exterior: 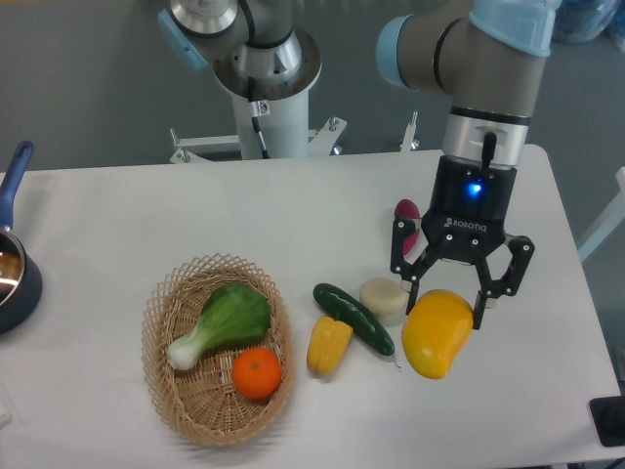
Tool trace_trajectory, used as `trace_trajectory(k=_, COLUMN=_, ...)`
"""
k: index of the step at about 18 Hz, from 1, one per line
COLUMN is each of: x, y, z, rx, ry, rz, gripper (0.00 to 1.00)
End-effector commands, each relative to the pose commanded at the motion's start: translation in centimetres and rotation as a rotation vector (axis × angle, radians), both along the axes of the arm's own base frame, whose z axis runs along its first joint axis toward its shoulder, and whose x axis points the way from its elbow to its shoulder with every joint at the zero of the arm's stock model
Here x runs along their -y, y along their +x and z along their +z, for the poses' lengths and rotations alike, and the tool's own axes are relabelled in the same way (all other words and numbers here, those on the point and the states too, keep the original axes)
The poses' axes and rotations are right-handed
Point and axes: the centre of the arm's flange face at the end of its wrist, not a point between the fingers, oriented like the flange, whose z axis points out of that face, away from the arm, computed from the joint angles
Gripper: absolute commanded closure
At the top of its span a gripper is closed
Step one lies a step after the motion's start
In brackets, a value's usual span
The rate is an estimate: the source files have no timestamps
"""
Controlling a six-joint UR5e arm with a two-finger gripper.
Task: Place the mango in the basket
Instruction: 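Lower the gripper around the yellow mango and close on it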
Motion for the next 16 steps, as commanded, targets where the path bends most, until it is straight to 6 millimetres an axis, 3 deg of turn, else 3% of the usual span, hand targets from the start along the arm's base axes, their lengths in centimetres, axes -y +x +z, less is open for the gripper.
trace_trajectory(k=4, x=0.1, y=2.7, z=-0.9, rx=0.013, ry=-0.015, rz=-0.027, gripper=0.67)
trace_trajectory(k=12, x=0.0, y=2.9, z=-1.1, rx=0.017, ry=-0.017, rz=-0.030, gripper=0.67)
trace_trajectory(k=16, x=-1.1, y=4.0, z=-1.5, rx=0.017, ry=-0.033, rz=-0.048, gripper=0.67)
